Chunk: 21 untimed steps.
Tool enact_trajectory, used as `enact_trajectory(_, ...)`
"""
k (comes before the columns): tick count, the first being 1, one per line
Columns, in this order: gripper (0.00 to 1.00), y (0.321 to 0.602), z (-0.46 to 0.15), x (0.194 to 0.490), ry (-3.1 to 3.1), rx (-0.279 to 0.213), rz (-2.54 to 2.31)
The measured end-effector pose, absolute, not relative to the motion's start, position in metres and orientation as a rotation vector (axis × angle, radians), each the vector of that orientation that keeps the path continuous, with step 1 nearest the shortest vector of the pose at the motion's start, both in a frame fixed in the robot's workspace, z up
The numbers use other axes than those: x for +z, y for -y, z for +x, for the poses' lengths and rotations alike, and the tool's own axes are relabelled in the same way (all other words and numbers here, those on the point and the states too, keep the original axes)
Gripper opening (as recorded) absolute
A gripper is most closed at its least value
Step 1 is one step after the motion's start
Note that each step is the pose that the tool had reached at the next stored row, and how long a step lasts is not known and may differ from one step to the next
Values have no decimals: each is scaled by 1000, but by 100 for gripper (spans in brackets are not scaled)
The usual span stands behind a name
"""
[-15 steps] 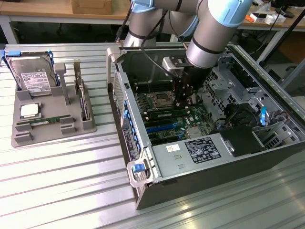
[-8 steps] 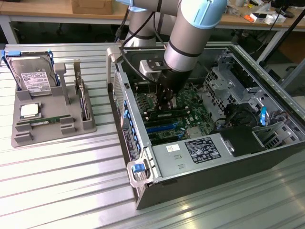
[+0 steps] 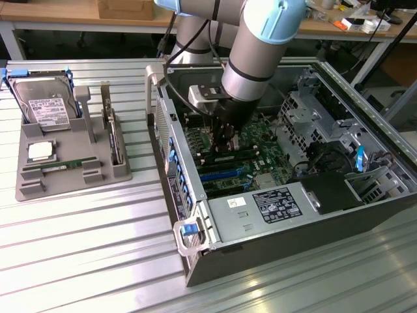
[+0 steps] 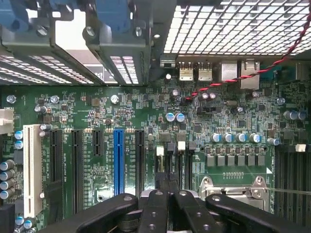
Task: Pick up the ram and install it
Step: 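Press down the ram until it locks into place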
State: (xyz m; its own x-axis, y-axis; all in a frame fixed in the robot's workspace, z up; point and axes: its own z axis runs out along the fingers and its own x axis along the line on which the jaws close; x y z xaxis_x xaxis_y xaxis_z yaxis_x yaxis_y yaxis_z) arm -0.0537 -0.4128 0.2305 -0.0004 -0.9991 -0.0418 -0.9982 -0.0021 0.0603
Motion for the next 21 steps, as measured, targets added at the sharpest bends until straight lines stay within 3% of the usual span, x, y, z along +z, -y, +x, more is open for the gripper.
enact_trajectory(5, 10, 413, -44, 241, 2210, -113, 2212)
enact_trajectory(17, 10, 413, 70, 241, 2196, -143, 2197)
enact_trajectory(21, 10, 413, 82, 251, 2196, -144, 2197)
